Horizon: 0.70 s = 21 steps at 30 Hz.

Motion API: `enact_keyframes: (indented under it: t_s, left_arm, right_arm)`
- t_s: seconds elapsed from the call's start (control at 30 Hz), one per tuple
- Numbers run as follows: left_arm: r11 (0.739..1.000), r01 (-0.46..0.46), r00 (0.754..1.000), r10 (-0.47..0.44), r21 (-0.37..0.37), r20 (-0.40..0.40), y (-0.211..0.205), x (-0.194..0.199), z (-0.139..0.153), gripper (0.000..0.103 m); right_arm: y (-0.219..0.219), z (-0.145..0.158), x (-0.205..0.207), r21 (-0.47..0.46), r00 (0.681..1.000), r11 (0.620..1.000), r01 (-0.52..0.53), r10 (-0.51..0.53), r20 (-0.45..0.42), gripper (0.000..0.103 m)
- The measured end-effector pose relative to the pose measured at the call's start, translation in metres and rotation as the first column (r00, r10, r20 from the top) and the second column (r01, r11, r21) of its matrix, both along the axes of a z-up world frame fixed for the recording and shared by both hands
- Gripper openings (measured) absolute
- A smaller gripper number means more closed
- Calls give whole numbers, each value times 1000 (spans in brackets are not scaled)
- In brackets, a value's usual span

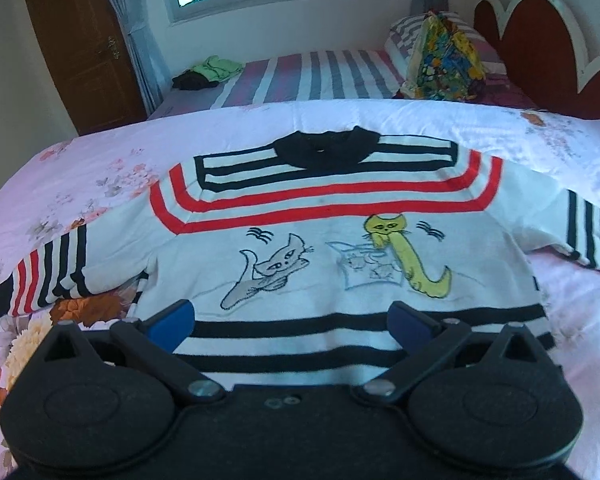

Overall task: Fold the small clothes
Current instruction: 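Reach the right gripper to the black sleeve cuff and grasp it, then carry the held sleeve with the right gripper across the sweater body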

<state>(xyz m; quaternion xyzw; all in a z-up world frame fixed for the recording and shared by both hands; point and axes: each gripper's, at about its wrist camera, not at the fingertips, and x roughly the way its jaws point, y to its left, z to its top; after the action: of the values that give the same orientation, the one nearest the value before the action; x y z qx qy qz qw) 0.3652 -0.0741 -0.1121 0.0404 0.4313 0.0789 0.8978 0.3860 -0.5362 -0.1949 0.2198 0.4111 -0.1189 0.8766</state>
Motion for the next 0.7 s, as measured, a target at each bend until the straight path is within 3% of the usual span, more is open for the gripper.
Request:
enact_keyframes:
  t_s: [0.3,0.33,0.37,0.47,0.57,0.7]
  left_arm:
    - [1000,-24,999,24,16,-27,14,22,-11,99]
    - [999,-25,999,26,19,-31,16,24,-12,99]
    - [999,-28,999,28,18,-34,18,25,-13,99]
    - [999,-36,999,36,-2,-35,26,26,-13,99]
    - [999,-32,999,31,-23,-33,35,28,-14,98]
    - [997,-15,1000,15,-76,-2,49,28,-11,95]
  right_arm:
    - [-17,-12,35,-12,997,997,70,-70,15,52]
    - [-18,-12,38,-17,997,997,77,-76,22,49]
    - [-18,-12,40,-30,996,996,83,-82,25,34]
    - [-18,-10,44,-45,995,995,94,-93,38,18]
    - [-12,-4,47,-74,996,994,76,-71,62,10]
    - [12,22,50,-126,990,992,34,-16,139,9]
